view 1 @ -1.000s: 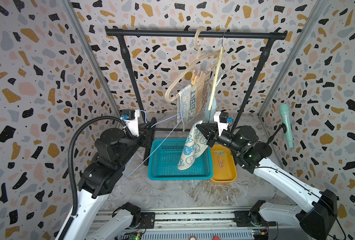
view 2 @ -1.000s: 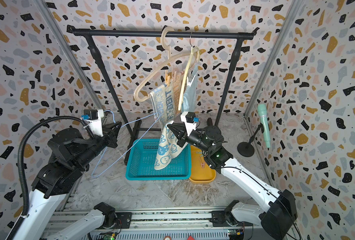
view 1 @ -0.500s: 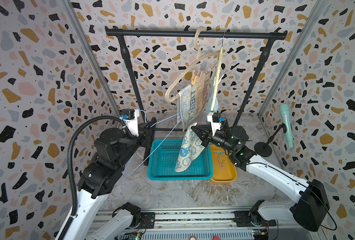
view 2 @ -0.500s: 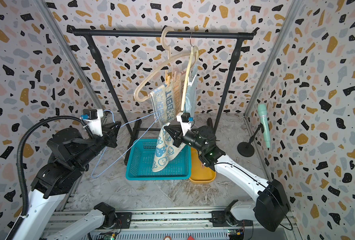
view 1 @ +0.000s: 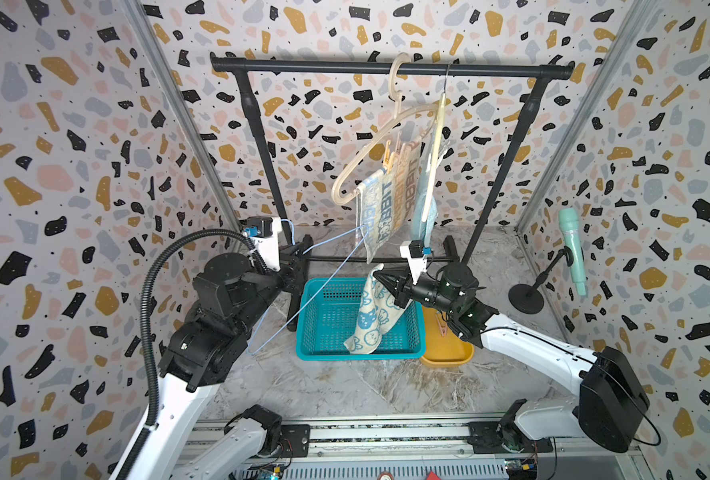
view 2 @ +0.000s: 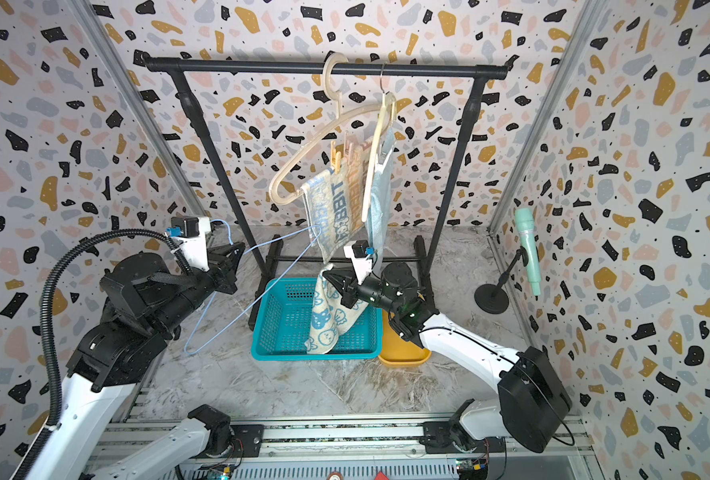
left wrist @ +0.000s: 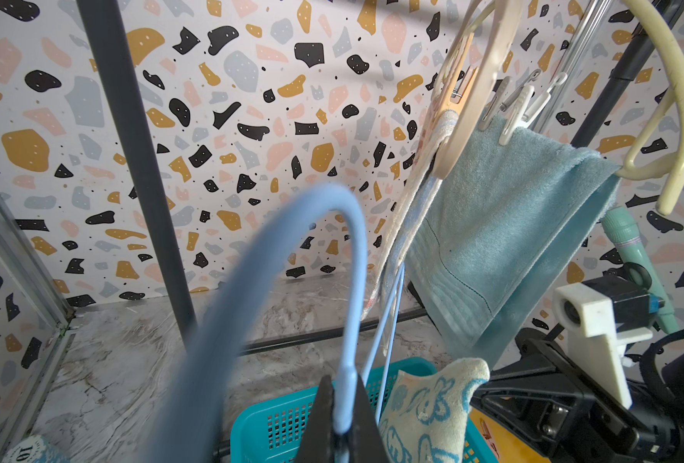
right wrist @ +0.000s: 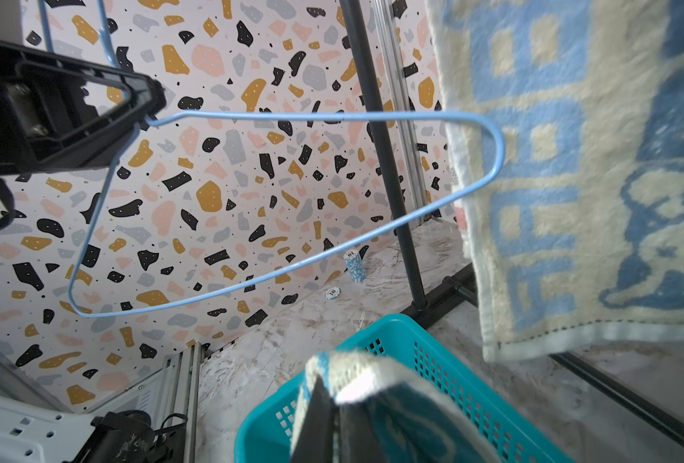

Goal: Remove the clothespins securing towels to the hanger
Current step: Place the towel in the basket.

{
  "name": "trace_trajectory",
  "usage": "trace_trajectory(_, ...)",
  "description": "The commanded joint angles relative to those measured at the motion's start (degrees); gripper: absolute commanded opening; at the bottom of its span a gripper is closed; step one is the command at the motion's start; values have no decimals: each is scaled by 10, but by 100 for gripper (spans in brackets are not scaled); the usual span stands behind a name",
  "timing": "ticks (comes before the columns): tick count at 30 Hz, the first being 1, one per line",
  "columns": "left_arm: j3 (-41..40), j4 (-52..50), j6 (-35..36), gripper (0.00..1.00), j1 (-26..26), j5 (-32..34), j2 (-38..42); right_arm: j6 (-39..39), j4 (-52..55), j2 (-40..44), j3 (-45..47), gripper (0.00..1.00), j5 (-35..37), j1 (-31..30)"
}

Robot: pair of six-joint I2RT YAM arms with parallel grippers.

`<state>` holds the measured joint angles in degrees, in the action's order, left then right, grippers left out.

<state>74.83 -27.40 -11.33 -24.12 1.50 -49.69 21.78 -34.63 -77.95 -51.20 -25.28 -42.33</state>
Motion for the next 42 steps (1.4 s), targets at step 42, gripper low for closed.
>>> trace_trajectory(42, 36, -47, 7, 0, -1, -53, 13, 6, 50, 63, 36, 34, 41, -45)
